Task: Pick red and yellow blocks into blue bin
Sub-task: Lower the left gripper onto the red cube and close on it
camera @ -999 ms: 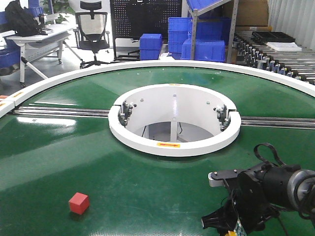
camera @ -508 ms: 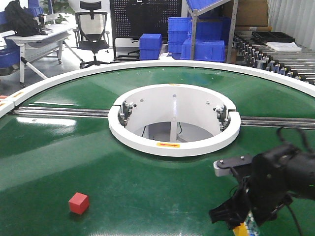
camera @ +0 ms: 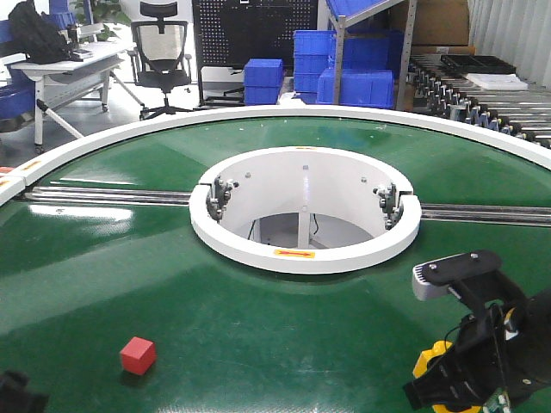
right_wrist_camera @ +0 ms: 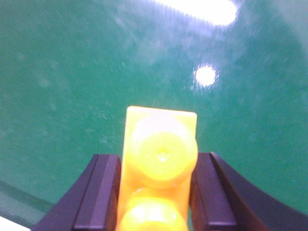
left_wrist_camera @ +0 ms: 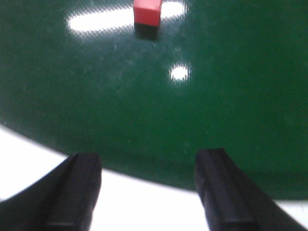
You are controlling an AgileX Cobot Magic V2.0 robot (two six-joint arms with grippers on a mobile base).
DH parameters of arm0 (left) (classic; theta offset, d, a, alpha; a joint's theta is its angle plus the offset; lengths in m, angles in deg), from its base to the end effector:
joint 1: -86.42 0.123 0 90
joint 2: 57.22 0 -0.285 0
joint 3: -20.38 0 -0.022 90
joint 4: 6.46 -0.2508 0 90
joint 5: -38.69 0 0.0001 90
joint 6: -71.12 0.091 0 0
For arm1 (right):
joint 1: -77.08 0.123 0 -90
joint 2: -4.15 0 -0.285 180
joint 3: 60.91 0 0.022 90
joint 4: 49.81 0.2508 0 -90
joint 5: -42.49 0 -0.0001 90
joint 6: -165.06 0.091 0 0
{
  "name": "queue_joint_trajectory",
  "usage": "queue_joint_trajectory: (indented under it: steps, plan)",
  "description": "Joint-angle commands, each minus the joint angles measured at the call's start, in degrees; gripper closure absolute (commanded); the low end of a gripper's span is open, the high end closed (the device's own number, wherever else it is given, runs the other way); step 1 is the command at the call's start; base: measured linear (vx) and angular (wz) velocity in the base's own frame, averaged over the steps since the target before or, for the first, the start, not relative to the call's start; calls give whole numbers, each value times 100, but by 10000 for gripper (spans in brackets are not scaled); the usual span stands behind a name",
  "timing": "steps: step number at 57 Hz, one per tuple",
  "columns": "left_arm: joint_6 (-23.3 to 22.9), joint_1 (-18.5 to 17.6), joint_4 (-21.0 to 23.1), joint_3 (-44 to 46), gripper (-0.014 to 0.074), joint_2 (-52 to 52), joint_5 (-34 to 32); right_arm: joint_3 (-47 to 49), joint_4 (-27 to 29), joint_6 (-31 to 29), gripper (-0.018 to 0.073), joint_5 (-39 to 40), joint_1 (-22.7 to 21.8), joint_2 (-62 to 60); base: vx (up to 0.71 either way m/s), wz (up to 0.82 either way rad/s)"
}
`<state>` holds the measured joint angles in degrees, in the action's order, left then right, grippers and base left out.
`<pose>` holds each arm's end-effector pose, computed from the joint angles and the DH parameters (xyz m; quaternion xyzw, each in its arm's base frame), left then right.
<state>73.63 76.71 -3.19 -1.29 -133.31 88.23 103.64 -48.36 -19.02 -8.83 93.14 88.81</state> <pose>0.2281 -0.0430 0.3111 0.0905 0.9550 -0.0437 0.2792 0.2567 0.0758 0.3045 -0.1643 0.9550 0.0372 0.2442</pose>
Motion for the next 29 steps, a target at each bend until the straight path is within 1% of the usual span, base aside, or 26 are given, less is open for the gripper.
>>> queue_joint_trajectory:
  steps: [1,7,18,29]
  plan:
    - [51,-47,48,569,-9,-465,-339,137,-14,-54,315,234,0,-243,0,0]
    - [51,-47,48,1097,-41,-1179,-358,137,-19,-54,315,234,0,-247,0,0]
    - [363,-47,54,1980,-34,-2329,-364,137,-24,-54,315,234,0,-247,0,0]
    - [518,-52,54,2746,-32,-3302,-403,137,-24,-54,315,234,0,-247,0,0]
